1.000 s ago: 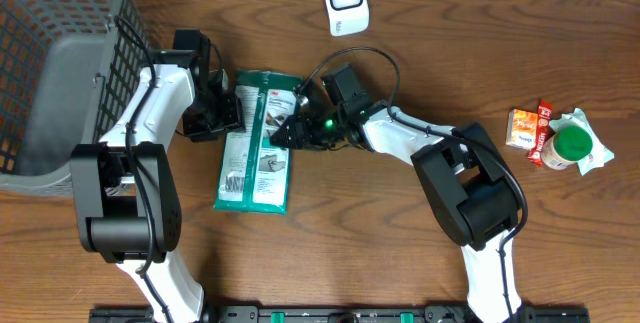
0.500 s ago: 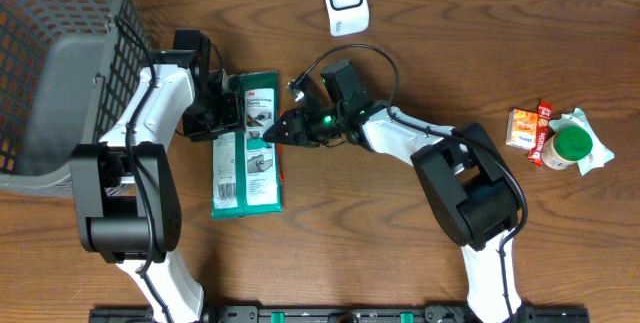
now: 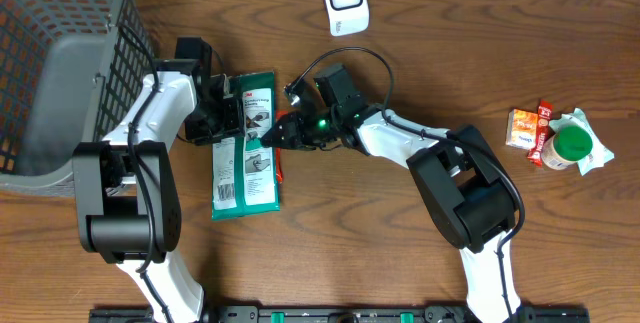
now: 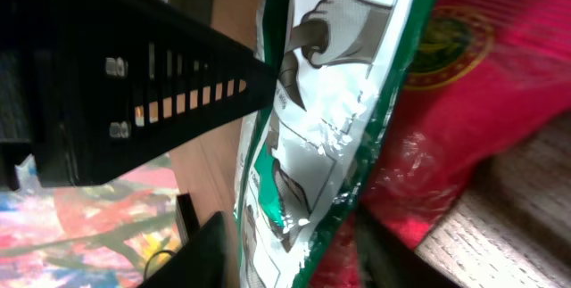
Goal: Scan the item barcode
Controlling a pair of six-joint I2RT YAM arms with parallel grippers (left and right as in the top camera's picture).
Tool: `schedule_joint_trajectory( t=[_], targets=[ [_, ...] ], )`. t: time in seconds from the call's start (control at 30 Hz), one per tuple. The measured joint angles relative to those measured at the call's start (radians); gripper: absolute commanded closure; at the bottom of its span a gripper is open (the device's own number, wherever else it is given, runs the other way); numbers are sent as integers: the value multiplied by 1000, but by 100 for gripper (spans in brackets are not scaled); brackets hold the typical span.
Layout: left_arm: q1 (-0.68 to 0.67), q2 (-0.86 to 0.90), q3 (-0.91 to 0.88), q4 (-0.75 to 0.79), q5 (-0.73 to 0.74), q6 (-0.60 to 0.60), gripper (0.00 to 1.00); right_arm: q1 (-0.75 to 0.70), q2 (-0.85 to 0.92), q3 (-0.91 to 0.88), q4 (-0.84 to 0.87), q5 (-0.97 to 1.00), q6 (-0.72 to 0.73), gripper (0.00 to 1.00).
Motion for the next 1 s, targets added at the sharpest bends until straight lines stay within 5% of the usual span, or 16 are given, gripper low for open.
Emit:
schedule_joint_trajectory(
  t=[0.47,0.87,0.93,1.0],
  targets=[
    [0,0,-6,5,0,0,48,21,0,0,34,10,6,74],
    [1,0,-6,6,0,0,49,40,0,0,55,81,37,68],
    [1,0,-6,6,0,0,48,45,0,0,56,102,37,74],
    [1,0,-6,4,0,-3,53,51,0,0,56,121,35,91]
  ],
)
